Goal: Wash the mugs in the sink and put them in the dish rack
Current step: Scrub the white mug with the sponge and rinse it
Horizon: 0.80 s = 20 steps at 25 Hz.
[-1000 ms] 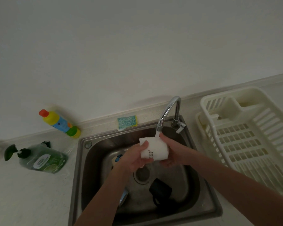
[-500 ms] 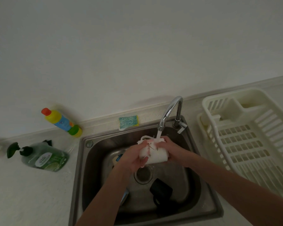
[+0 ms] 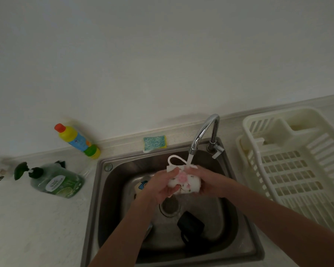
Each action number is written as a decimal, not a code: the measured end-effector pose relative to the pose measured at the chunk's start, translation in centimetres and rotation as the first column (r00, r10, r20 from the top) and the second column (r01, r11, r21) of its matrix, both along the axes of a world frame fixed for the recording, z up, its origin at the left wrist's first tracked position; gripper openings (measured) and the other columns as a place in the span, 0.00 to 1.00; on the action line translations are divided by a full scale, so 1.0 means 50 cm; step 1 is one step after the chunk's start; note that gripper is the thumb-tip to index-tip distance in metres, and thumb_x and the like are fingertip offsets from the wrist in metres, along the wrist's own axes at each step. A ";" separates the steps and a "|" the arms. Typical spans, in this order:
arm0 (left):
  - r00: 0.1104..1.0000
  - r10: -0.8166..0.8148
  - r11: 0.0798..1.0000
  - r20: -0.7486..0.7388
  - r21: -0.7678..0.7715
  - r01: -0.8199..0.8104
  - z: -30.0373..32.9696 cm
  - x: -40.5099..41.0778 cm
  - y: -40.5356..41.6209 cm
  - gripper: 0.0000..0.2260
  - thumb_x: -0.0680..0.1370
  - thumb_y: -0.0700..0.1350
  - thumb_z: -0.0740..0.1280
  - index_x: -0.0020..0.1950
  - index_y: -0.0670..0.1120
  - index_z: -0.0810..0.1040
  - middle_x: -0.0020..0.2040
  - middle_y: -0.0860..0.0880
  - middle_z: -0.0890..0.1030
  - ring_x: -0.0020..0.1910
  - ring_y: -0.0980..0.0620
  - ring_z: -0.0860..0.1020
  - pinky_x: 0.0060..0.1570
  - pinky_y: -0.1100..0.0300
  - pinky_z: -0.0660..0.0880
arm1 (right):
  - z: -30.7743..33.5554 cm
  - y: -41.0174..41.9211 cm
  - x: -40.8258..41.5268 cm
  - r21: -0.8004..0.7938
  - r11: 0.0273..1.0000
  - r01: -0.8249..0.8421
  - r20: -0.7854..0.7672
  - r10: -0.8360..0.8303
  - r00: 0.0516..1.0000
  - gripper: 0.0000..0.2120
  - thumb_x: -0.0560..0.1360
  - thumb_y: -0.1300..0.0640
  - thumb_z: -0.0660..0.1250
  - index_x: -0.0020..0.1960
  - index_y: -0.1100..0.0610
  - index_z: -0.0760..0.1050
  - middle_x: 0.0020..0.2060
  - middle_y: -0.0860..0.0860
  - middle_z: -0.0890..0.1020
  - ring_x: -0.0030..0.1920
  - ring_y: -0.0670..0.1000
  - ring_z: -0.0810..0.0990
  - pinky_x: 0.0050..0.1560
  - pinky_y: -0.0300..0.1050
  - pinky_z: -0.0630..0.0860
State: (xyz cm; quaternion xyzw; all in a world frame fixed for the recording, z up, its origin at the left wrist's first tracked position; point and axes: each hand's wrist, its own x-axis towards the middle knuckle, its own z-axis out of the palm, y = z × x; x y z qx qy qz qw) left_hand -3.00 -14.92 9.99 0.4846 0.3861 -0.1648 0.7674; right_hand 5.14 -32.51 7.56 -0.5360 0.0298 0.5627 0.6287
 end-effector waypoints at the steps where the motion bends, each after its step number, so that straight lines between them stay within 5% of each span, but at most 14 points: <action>1: 1.000 0.006 1.000 0.004 -0.012 -0.006 -0.003 -0.002 0.001 0.22 0.72 0.47 0.75 0.63 0.40 0.78 0.58 0.40 0.83 0.57 0.43 0.81 0.42 0.57 0.82 | 0.001 0.000 0.003 -0.018 1.000 0.000 0.058 0.001 0.998 0.31 0.68 0.45 0.78 0.67 0.48 0.71 0.62 0.59 0.79 0.59 0.62 0.81 0.55 0.61 0.79; 4: 0.999 -0.025 0.998 0.043 -0.065 0.028 -0.007 -0.001 0.007 0.24 0.71 0.43 0.76 0.64 0.38 0.77 0.61 0.38 0.81 0.61 0.39 0.80 0.60 0.47 0.78 | 0.005 -0.006 0.012 -0.004 1.000 -0.014 0.095 0.015 0.995 0.26 0.72 0.50 0.74 0.67 0.47 0.71 0.63 0.59 0.77 0.59 0.62 0.81 0.52 0.60 0.80; 7: 0.992 -0.096 0.992 0.077 -0.069 0.101 -0.005 -0.007 0.008 0.24 0.70 0.40 0.76 0.64 0.38 0.76 0.59 0.37 0.82 0.60 0.38 0.80 0.64 0.43 0.74 | 0.005 -0.007 0.014 -0.020 0.999 0.038 -0.171 -0.041 0.984 0.28 0.75 0.34 0.64 0.65 0.53 0.78 0.61 0.61 0.81 0.60 0.64 0.80 0.53 0.61 0.81; 11: 0.981 -0.170 0.985 0.091 -0.014 0.172 0.015 -0.019 0.009 0.25 0.71 0.32 0.69 0.68 0.31 0.70 0.57 0.30 0.78 0.44 0.48 0.85 0.37 0.59 0.81 | 0.000 0.001 0.024 -0.117 0.993 0.020 -0.029 -0.023 0.999 0.37 0.64 0.37 0.75 0.67 0.53 0.73 0.61 0.60 0.80 0.59 0.61 0.81 0.48 0.54 0.81; 14: 0.997 -0.073 0.993 0.039 -0.086 0.076 0.011 -0.007 0.014 0.17 0.80 0.45 0.65 0.64 0.35 0.74 0.47 0.37 0.82 0.28 0.52 0.81 0.19 0.65 0.71 | 0.003 -0.006 0.033 -0.103 0.995 -0.006 0.075 0.014 0.997 0.33 0.67 0.41 0.76 0.67 0.51 0.71 0.62 0.59 0.79 0.57 0.60 0.81 0.46 0.52 0.81; 17: 0.994 -0.106 0.994 0.007 -0.020 0.106 -0.014 -0.008 0.016 0.22 0.73 0.48 0.71 0.63 0.39 0.75 0.40 0.46 0.82 0.24 0.58 0.73 0.17 0.69 0.63 | 0.011 -0.005 0.021 -0.144 0.989 -0.028 -0.087 0.015 0.996 0.34 0.66 0.34 0.74 0.66 0.53 0.74 0.59 0.60 0.81 0.53 0.60 0.83 0.42 0.49 0.81; 20: 0.992 -0.123 0.992 0.014 -0.012 0.123 -0.015 -0.006 0.007 0.21 0.76 0.47 0.71 0.65 0.41 0.75 0.52 0.41 0.82 0.31 0.53 0.80 0.20 0.66 0.70 | -0.002 -0.011 0.020 -0.140 0.990 -0.001 0.057 0.009 0.998 0.38 0.62 0.35 0.76 0.67 0.50 0.72 0.58 0.58 0.81 0.50 0.56 0.82 0.38 0.45 0.78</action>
